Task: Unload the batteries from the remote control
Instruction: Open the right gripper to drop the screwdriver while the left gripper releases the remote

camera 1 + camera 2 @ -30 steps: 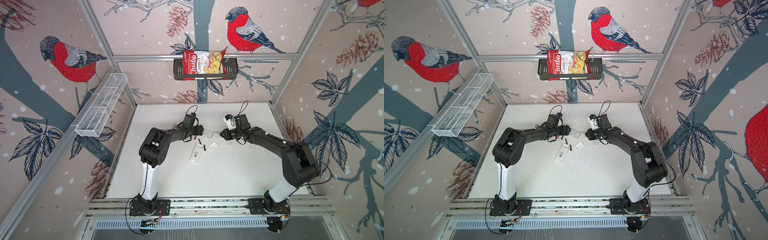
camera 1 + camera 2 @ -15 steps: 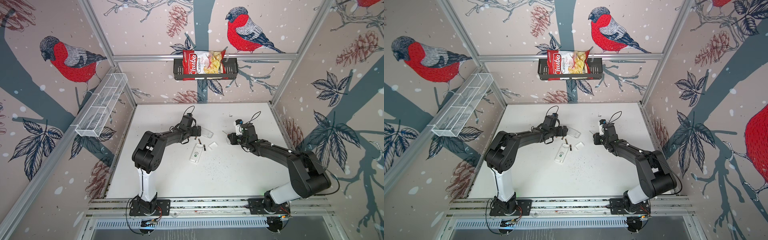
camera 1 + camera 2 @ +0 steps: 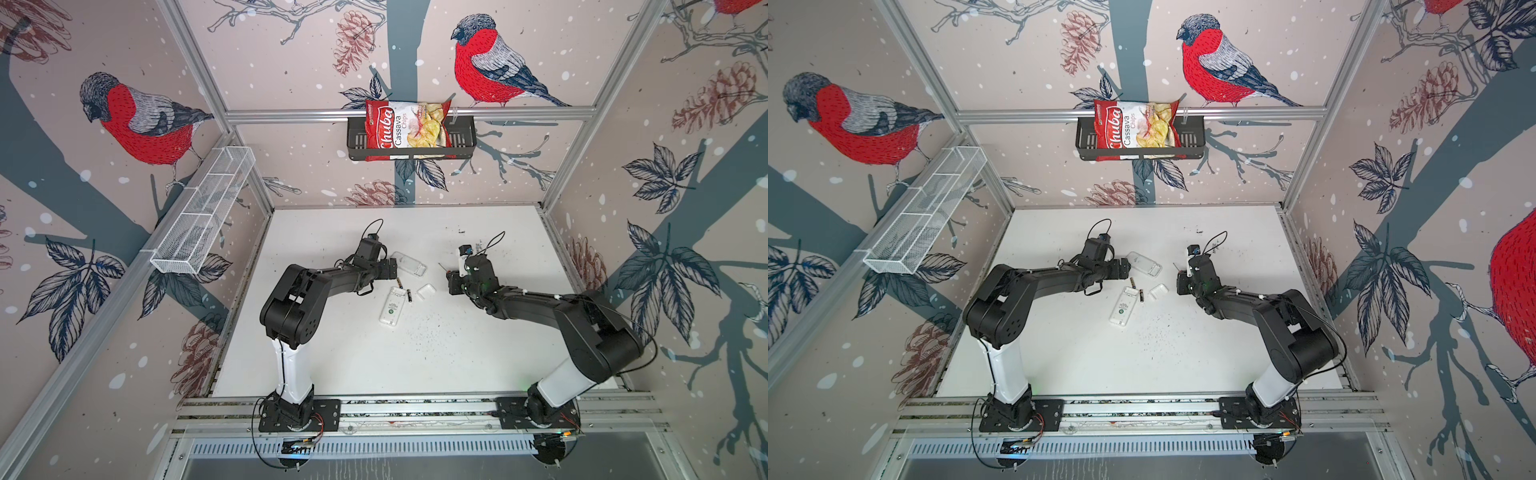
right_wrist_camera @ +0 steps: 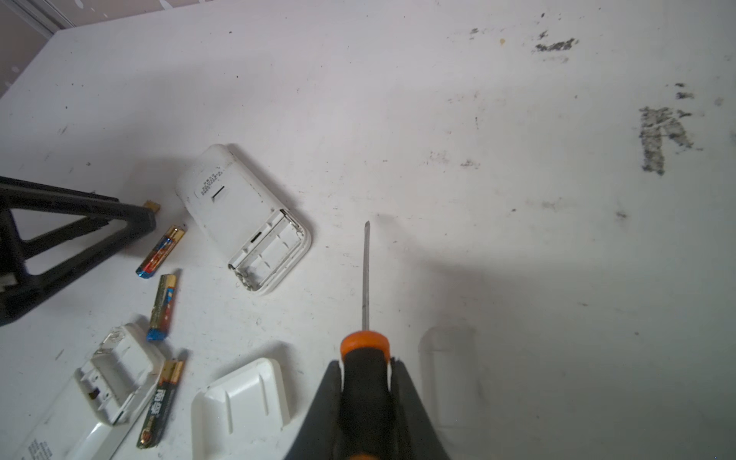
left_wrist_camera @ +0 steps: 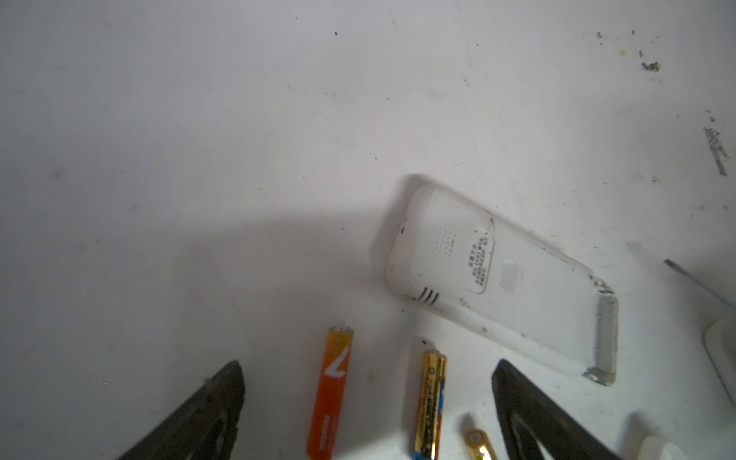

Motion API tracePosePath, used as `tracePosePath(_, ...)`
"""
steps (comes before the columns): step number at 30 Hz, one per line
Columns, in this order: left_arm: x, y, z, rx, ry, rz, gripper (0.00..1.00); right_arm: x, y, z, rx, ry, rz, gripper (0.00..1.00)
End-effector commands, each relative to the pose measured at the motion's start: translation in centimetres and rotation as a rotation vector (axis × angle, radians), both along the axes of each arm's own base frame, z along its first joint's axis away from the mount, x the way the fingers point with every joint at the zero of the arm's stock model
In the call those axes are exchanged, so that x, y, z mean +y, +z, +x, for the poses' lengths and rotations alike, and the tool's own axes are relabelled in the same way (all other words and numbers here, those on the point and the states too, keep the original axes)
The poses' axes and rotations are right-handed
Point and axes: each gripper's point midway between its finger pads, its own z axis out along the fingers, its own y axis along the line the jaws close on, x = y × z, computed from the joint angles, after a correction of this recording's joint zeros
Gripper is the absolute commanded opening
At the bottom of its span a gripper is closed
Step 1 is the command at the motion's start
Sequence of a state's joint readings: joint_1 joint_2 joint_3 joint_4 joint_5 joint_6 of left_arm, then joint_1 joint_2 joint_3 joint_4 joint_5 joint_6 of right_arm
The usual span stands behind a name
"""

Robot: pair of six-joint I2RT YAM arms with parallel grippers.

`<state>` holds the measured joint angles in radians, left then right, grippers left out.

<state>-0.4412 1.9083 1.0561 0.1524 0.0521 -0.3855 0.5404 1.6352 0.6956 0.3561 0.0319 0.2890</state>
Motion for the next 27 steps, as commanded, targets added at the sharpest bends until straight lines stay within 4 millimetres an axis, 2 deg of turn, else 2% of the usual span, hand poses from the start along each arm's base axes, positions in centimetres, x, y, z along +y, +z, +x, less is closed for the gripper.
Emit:
tracePosePath(1,0.0,1.7,0.3,-0.052,0.006,-0.02,0.97,0.2,0.5,0.7,-0.053,-0.025,-0.018,0.16)
tracePosePath(4,0.1,2.6,0.1,-0.068,0.009,-0.03,0.96,0.6,-0.1,0.3,-0.042,-0.015,-0.025,0.29)
tracePosePath(10,0.3,3.2,-0.1,-0.084,0.018,-0.041,0.96,1.2,-1.0,-0.4,-0.023,0.0,-0.031,0.42)
tracePosePath(13,0.6,2.9,-0.6,-0.078,0.024,-0.038,0.96,1.4,-1.3,-0.5,-0.016,0.003,-0.029,0.44)
tracePosePath(22,1.2,4.0,-1.0,-0.092,0.045,-0.041,0.96,2.0,-1.3,-0.7,0.002,0.016,-0.018,0.53)
tracePosePath(27,1.5,4.5,-1.3,-0.093,0.055,-0.038,0.96,2.3,-2.1,-0.9,0.048,0.037,-0.042,0.59)
